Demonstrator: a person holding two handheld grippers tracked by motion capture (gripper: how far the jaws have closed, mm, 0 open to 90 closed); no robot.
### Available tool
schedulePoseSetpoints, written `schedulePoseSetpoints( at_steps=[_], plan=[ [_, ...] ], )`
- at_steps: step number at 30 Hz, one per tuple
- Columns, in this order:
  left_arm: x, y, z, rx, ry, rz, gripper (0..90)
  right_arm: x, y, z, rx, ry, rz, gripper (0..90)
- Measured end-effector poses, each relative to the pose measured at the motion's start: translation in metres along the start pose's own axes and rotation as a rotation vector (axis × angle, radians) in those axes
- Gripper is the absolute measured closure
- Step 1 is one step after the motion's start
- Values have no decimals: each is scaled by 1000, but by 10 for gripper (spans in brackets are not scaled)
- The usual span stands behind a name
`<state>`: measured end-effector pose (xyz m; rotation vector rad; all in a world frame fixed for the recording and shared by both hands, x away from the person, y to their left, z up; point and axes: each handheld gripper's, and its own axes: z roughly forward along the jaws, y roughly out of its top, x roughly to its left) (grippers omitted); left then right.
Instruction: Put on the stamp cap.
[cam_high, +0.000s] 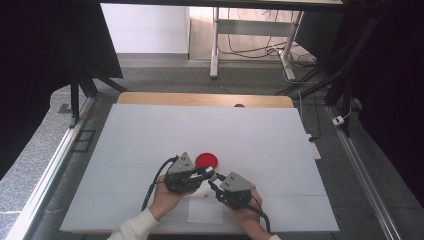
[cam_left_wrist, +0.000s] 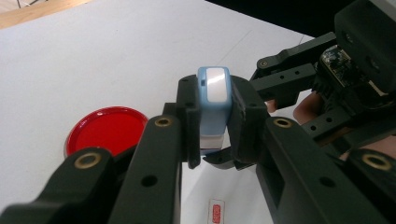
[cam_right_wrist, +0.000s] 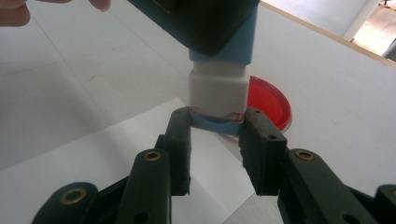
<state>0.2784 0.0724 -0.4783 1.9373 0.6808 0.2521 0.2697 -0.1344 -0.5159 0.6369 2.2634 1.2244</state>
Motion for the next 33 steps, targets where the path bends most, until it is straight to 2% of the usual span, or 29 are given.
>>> schedulePoseSetpoints(
  at_steps=[11,33],
  plan=[
    [-4,-1,3,7,25,12,755,3,1,0,9,-33,-32,641],
    [0,-2,2,0,-14,-21,757,5,1,-3,2,-45,-42,647]
  ],
)
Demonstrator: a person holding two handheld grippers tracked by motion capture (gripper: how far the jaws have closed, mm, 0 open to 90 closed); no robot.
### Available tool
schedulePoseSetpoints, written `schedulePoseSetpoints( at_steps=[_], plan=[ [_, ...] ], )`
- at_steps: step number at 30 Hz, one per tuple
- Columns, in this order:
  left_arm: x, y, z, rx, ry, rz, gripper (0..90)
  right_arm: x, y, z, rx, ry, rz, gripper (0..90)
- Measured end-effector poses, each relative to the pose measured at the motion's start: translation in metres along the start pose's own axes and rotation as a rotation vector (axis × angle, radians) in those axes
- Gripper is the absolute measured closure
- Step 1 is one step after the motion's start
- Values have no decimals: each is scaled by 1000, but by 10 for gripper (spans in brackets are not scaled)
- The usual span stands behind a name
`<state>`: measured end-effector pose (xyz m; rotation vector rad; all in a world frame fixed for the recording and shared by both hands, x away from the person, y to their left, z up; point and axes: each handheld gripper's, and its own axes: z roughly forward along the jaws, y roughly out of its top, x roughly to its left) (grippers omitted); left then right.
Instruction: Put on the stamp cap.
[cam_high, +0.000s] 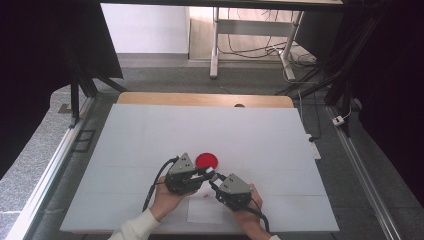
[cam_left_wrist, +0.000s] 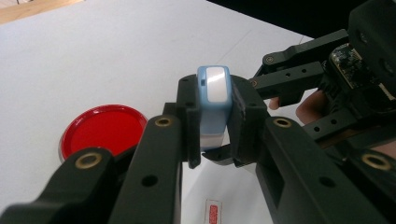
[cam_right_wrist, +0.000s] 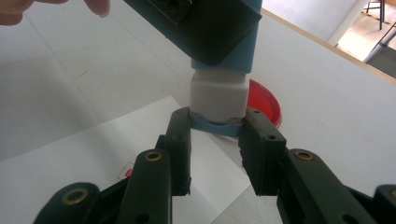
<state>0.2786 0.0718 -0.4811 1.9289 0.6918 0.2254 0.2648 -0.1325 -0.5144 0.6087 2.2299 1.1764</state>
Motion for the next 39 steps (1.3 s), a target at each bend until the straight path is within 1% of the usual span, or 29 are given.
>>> schedulePoseSetpoints(
  at_steps=[5,6,8,12,18,22,24,27,29,30,32,35,37,39],
  plan=[
    [2,0,1,14,-12,-4,758,1,0,0,3,1,-8,648],
    [2,-1,1,18,-16,-6,758,1,0,0,-3,6,-16,647],
    [3,-1,1,22,-19,-11,758,2,0,0,5,-2,-35,647],
    [3,-2,3,23,-25,-20,758,2,0,-1,3,-1,-42,647],
    [4,-4,4,24,-32,-35,758,2,0,-1,3,8,-31,646],
    [5,-4,3,20,-25,-34,757,1,-1,1,20,16,-35,644],
    [5,-4,2,17,-26,-37,757,0,-2,2,13,27,-24,643],
    [6,-4,2,20,-25,-35,756,0,-2,3,19,31,-31,637],
    [5,-4,2,19,-25,-31,756,0,-2,3,13,36,-26,626],
    [5,-4,2,19,-24,-29,757,0,-2,3,19,40,-27,608],
    [5,-3,1,15,-25,-29,756,-1,-2,3,10,52,-16,577],
    [5,-3,0,11,-32,-31,756,-3,-3,3,10,77,6,529],
    [5,-2,-1,9,-37,-26,756,-5,-3,2,-1,96,14,510],
    [5,-2,-2,4,-36,-24,756,-7,-5,1,5,88,22,490]
  ],
)
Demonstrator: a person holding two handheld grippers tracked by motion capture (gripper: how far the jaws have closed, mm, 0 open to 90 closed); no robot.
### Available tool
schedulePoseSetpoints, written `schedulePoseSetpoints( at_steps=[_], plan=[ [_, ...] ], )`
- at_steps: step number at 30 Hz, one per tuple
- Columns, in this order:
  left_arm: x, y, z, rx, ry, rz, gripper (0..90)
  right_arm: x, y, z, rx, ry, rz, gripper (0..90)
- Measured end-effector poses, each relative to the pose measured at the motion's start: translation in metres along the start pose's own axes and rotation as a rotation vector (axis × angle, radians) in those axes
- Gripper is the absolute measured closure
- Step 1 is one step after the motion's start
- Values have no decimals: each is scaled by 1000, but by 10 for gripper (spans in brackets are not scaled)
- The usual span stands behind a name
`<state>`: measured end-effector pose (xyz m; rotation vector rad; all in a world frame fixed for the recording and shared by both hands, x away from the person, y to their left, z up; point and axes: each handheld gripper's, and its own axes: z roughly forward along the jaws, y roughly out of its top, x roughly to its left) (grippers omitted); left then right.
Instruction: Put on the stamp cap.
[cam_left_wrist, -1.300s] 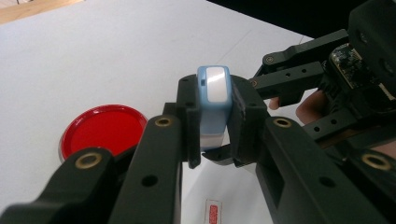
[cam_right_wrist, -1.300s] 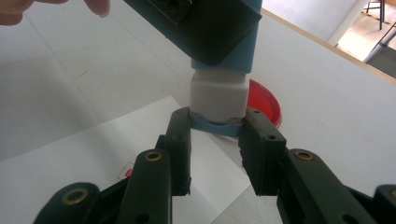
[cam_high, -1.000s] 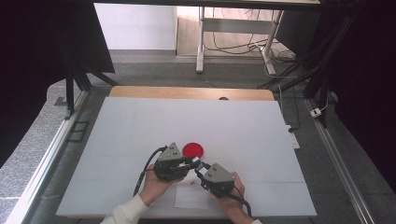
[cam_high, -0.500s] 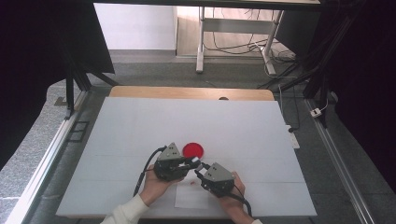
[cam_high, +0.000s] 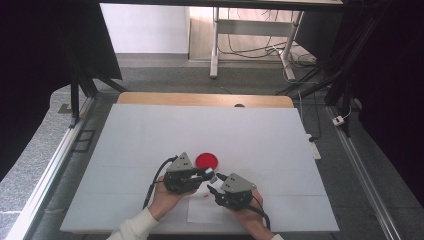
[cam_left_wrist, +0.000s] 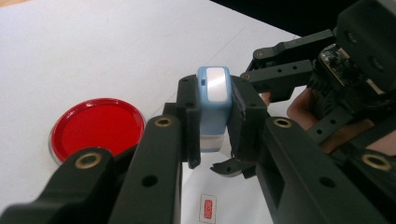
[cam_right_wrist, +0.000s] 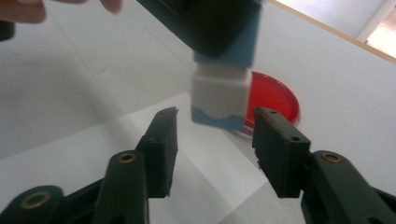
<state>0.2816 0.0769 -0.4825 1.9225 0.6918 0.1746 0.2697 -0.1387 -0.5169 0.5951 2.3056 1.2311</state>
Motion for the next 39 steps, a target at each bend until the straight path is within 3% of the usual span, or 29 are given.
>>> schedulePoseSetpoints(
  at_steps=[5,16,30,39],
  plan=[
    [3,1,-4,-11,10,0,756,-11,-6,-4,4,7,59,474],
    [8,4,-16,-59,15,-3,755,-39,-26,-31,11,-36,102,464],
    [13,4,-23,-67,21,0,754,-71,-48,-68,18,-100,126,464],
    [23,11,-41,-99,25,-4,754,-88,-63,-91,39,-160,129,464]
  ],
)
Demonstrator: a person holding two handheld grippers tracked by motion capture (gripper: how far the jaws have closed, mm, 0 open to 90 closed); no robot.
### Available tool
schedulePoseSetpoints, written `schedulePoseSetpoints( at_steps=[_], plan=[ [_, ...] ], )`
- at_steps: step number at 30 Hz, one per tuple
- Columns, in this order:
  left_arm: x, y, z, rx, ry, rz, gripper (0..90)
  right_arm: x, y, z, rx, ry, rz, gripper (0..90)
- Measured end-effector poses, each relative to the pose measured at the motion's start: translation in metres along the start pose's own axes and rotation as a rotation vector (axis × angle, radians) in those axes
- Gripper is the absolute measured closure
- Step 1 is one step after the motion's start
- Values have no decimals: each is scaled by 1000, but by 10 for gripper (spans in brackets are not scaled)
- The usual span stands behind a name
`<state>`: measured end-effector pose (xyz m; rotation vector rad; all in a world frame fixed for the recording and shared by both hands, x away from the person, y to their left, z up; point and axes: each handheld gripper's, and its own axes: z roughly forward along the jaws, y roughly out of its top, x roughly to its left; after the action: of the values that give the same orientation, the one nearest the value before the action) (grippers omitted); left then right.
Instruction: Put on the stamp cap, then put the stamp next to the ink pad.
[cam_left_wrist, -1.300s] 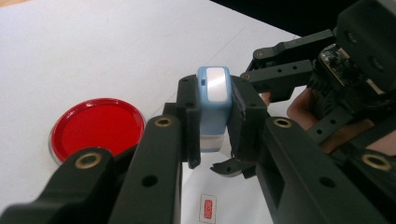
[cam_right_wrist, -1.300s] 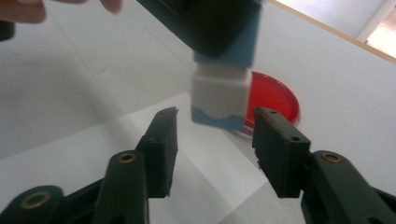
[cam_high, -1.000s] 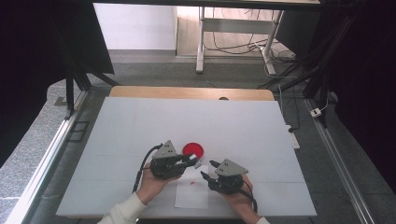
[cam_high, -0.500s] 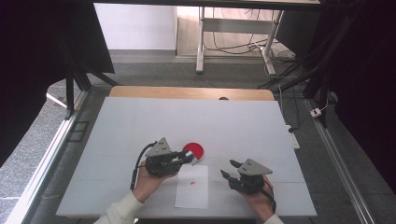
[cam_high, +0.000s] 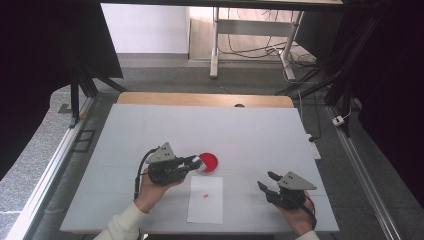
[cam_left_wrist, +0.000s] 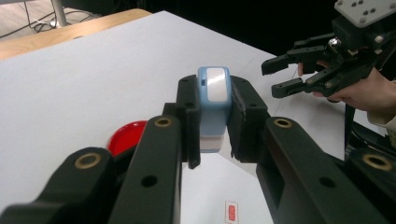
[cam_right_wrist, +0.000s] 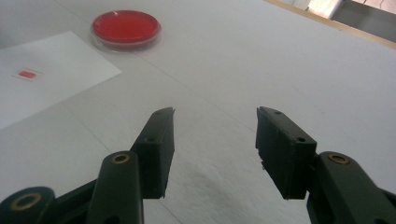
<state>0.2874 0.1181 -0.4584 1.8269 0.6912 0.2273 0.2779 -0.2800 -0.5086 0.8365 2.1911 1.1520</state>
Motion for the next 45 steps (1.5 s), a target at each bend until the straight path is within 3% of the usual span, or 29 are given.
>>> schedulePoseSetpoints(
  at_steps=[6,19,28,34,45],
  plan=[
    [6,1,-5,6,17,0,753,-10,-3,-1,6,-7,7,462],
    [20,-4,-5,38,101,6,750,-9,-2,3,23,-10,-21,462],
    [31,-10,5,91,159,25,750,-11,-3,3,18,-16,-15,462],
    [44,-14,12,109,176,-7,750,-12,-5,5,29,-13,-13,461],
    [54,-23,29,178,223,8,750,-12,-5,5,39,-17,-16,460]
  ],
)
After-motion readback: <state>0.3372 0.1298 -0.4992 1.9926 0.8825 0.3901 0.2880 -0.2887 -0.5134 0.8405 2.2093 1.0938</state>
